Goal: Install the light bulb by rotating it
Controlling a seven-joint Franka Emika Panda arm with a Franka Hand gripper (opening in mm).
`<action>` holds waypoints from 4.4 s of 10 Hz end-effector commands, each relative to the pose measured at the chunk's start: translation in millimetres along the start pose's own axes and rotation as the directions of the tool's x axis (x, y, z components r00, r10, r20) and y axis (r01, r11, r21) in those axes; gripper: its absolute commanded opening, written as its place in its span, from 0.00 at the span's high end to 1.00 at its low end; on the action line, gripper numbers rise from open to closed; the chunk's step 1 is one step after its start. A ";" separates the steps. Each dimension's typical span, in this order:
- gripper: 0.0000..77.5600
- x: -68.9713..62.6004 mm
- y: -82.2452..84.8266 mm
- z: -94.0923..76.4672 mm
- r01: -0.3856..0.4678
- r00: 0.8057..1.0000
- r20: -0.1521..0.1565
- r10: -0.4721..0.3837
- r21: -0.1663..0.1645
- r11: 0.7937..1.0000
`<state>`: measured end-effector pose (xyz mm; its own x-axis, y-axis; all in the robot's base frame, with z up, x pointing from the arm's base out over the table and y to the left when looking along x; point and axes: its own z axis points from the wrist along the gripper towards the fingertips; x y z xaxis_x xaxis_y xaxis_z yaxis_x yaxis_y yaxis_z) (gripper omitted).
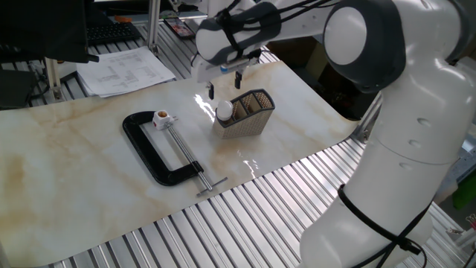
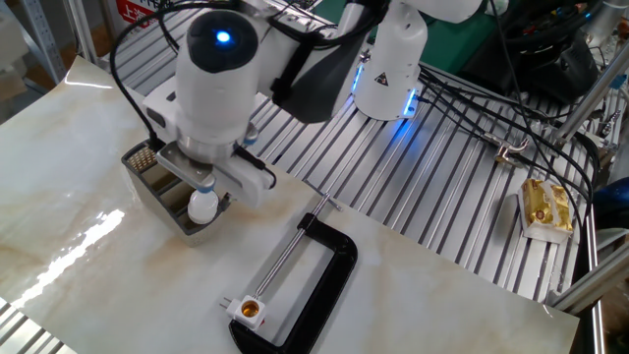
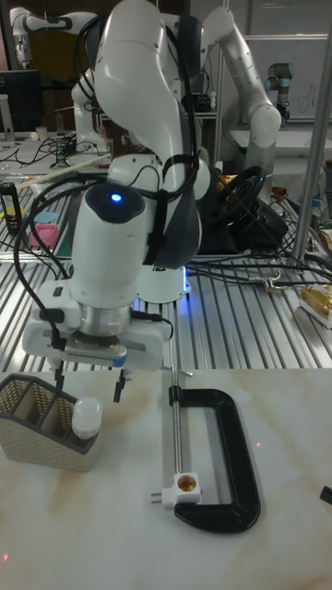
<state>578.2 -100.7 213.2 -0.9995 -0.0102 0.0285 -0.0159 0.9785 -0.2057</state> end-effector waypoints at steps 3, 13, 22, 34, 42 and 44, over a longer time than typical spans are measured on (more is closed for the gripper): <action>0.00 2.6 3.0 17.9 0.009 1.000 0.013 -0.009 0.006 1.000; 0.00 14.2 7.1 41.5 0.006 0.998 0.058 -0.008 0.023 1.000; 0.00 7.5 6.0 63.1 0.012 0.996 0.089 -0.014 0.019 1.000; 0.00 13.5 7.3 74.8 0.016 0.995 0.093 -0.017 0.010 1.000; 0.00 11.6 6.9 71.0 0.030 0.995 0.095 -0.031 0.005 1.000; 0.00 11.6 6.9 71.0 0.036 0.995 0.094 -0.036 0.006 0.999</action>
<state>563.8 -108.2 141.2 -0.9966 -0.0622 -0.0542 -0.0496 0.9766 -0.2094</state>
